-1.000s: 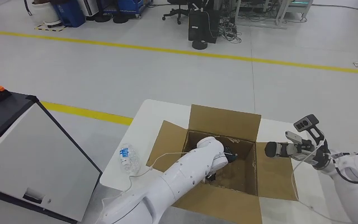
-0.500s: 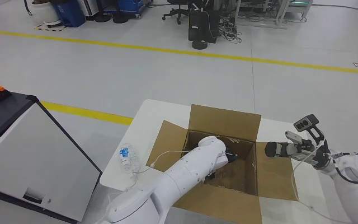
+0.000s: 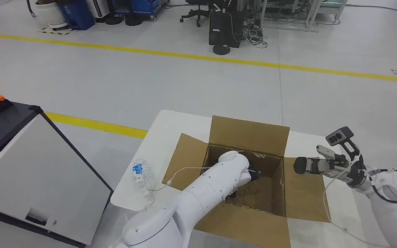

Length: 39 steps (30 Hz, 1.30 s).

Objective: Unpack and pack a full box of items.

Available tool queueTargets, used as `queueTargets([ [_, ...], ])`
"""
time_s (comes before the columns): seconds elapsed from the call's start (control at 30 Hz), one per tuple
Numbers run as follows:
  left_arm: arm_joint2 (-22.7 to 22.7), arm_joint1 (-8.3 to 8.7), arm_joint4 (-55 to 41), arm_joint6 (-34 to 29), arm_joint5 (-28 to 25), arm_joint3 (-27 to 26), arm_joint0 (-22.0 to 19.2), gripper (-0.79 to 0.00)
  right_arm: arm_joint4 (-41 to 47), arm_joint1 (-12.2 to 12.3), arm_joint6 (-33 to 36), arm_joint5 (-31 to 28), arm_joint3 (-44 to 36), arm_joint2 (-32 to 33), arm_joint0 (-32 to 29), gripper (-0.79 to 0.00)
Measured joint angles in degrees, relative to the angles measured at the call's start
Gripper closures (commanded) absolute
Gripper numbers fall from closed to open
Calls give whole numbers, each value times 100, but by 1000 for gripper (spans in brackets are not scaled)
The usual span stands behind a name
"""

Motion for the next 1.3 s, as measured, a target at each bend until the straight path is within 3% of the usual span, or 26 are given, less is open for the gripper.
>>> queueTargets([
  [0.1,32,-10,-12,50,1,38,-11,-403,0,0,0,0,0,0,0,-785],
  [0.17,55,-13,-27,78,-21,61,-14,-413,0,0,0,0,0,0,0,-785],
  [0.27,82,-15,-65,91,-61,100,-20,-283,0,0,0,0,0,0,0,-785],
  [0.3,90,-16,-80,90,-74,110,-20,0,0,0,0,0,0,0,0,-785],
  [0.97,293,-13,-214,-68,328,-269,-129,0,0,0,0,0,0,0,0,-785],
  [1.3,10,132,-520,-885,721,-1011,-137,0,0,0,0,0,0,0,0,-785],
])
